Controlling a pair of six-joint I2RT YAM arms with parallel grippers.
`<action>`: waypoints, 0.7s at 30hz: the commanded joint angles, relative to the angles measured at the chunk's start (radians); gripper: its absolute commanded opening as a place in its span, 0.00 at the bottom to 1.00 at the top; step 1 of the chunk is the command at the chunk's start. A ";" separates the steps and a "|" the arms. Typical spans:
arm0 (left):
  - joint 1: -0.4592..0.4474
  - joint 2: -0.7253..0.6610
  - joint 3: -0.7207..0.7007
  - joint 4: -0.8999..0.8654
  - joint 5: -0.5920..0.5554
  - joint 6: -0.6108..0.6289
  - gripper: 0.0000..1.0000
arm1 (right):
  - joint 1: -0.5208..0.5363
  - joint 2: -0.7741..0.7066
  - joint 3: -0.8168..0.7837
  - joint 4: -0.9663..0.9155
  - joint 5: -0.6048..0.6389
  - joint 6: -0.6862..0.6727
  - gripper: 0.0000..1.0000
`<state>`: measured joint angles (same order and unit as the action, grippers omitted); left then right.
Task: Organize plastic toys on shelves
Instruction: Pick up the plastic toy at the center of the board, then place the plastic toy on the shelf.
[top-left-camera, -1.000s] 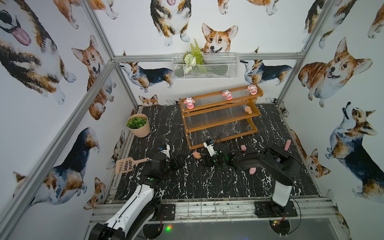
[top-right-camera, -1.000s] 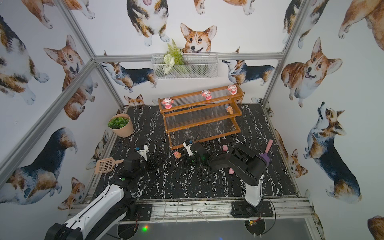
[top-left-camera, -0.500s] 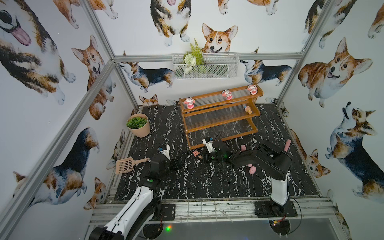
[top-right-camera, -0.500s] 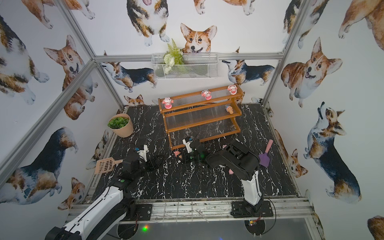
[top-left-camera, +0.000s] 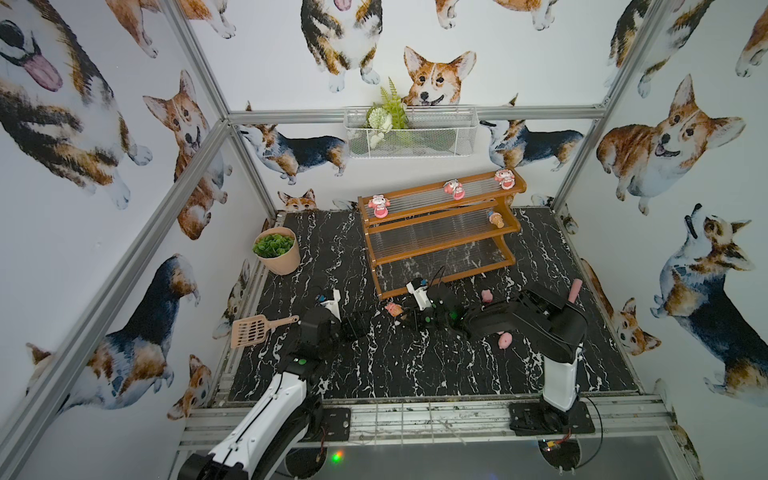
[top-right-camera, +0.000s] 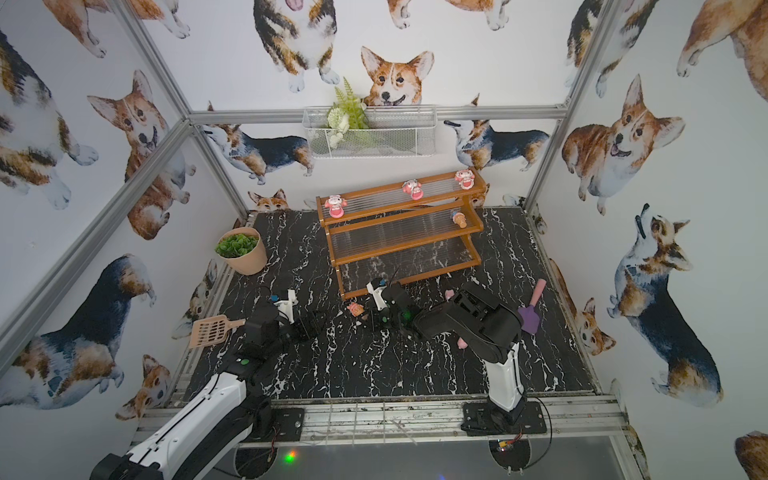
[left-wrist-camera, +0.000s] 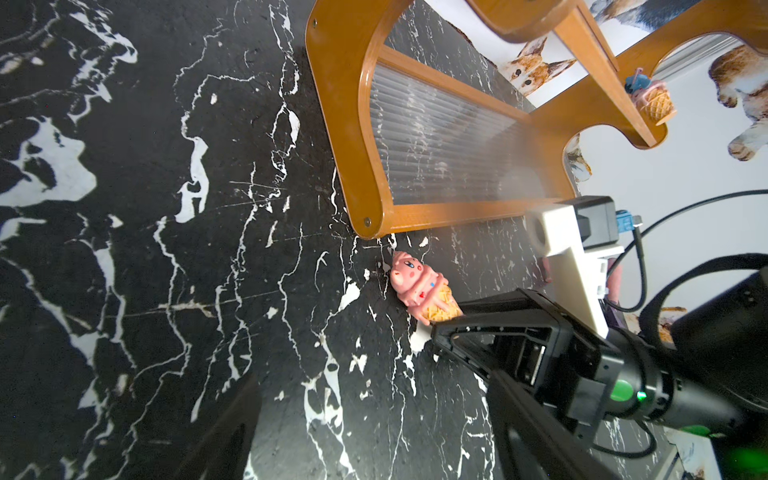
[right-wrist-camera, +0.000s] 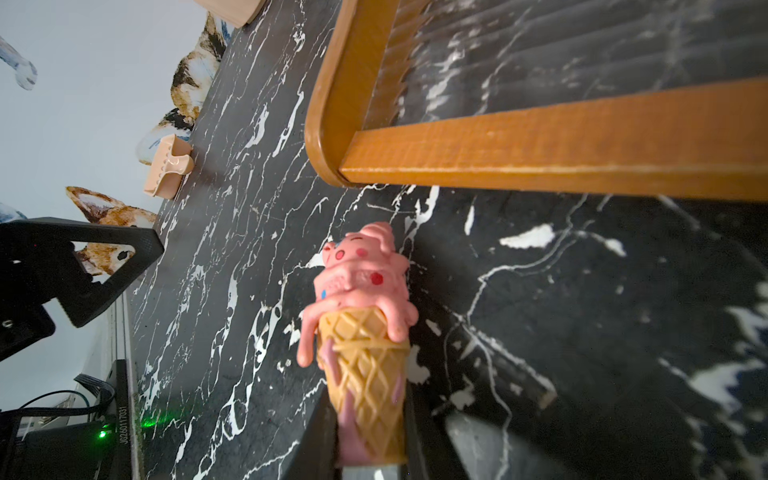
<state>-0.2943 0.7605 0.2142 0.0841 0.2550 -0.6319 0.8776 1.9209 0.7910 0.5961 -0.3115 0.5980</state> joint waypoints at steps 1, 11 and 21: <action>0.000 -0.007 0.000 0.023 0.009 -0.002 0.88 | 0.010 -0.049 -0.014 -0.045 0.028 -0.094 0.15; -0.005 -0.031 -0.015 0.050 0.036 -0.007 0.88 | 0.067 -0.360 -0.227 -0.057 0.292 -0.434 0.14; -0.074 0.007 -0.051 0.230 0.154 -0.053 0.88 | -0.111 -0.914 -0.366 -0.250 0.435 -0.617 0.16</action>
<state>-0.3359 0.7506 0.1669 0.1959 0.3473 -0.6647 0.8551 1.1095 0.4210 0.4343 0.0860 0.0433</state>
